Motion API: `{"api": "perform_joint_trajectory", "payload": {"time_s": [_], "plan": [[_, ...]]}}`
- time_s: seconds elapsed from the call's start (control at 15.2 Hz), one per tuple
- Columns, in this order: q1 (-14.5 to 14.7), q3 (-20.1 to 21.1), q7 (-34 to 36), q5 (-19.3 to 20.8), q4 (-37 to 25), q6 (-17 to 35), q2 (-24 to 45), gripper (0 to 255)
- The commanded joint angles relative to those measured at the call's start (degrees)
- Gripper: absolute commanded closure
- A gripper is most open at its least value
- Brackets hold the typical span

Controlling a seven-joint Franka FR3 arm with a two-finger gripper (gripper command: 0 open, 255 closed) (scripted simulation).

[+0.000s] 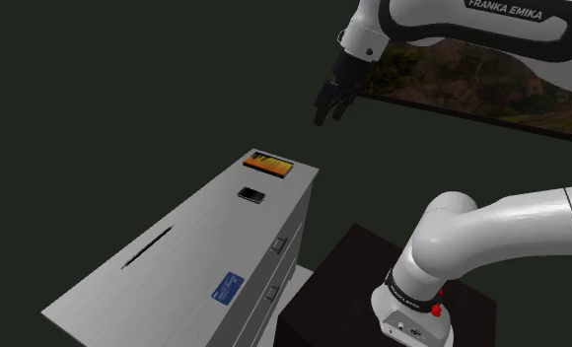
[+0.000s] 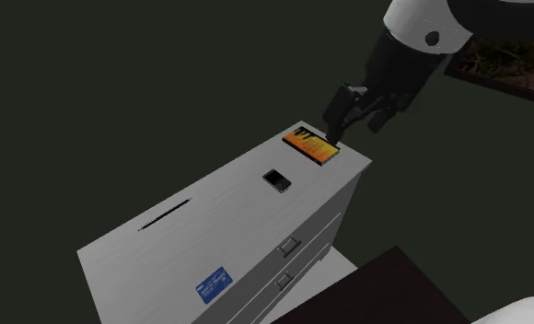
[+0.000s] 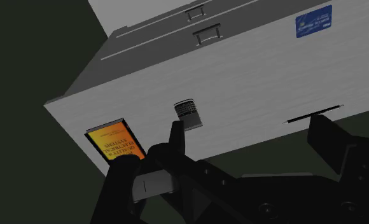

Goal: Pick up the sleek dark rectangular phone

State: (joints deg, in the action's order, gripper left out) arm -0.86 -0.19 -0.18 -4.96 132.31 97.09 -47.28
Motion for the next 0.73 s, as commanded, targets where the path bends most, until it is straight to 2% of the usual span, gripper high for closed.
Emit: {"api": "perform_joint_trajectory", "payload": {"time_s": [0.0, 0.66], "plan": [[0.0, 0.0, 0.0, 0.0, 0.0, 0.0, 0.0, 0], [1.6, -2.7, -8.9, 1.0, 8.1, 19.8, 12.0, 0]]}}
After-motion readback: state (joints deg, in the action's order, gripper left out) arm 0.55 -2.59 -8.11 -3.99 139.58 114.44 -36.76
